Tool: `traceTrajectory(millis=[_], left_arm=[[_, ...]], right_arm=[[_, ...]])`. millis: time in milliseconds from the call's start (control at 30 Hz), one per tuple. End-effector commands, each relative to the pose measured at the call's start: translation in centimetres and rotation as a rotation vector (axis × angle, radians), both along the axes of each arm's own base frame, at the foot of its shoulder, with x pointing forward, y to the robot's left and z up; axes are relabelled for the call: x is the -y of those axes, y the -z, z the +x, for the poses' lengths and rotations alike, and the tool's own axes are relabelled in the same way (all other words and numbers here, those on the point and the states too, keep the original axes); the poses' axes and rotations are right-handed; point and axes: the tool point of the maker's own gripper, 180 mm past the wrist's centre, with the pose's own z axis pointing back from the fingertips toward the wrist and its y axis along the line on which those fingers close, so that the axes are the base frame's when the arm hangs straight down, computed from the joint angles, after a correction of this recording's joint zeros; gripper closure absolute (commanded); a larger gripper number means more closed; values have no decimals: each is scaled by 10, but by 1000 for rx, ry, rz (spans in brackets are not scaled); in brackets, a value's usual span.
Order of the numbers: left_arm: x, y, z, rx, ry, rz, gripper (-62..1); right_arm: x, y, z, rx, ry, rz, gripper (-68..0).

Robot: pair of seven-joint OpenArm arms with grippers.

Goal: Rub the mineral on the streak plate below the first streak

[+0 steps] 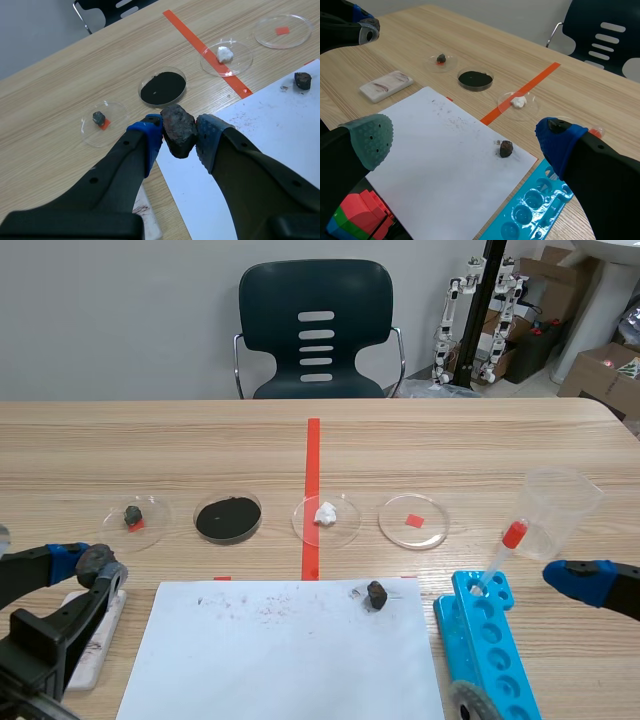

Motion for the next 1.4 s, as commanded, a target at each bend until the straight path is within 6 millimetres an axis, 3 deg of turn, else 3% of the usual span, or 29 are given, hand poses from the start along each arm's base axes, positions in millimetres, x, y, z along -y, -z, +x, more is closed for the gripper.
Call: traceTrajectory(millis=[0, 1033, 1200, 1367], left_arm=[[3, -8, 2, 29, 4, -15, -113], [1, -8, 5, 20, -17, -45, -113], [-12, 24, 9, -207, -126, -89, -113], [-20, 55, 1, -444, -191, -92, -113]], right_arm=[[-3, -11, 4, 34, -2, 26, -591], [-3, -11, 4, 34, -3, 25, -591], [-3, -11, 4, 35, -2, 26, -591], [-3, -11, 4, 34, -2, 26, -591]])
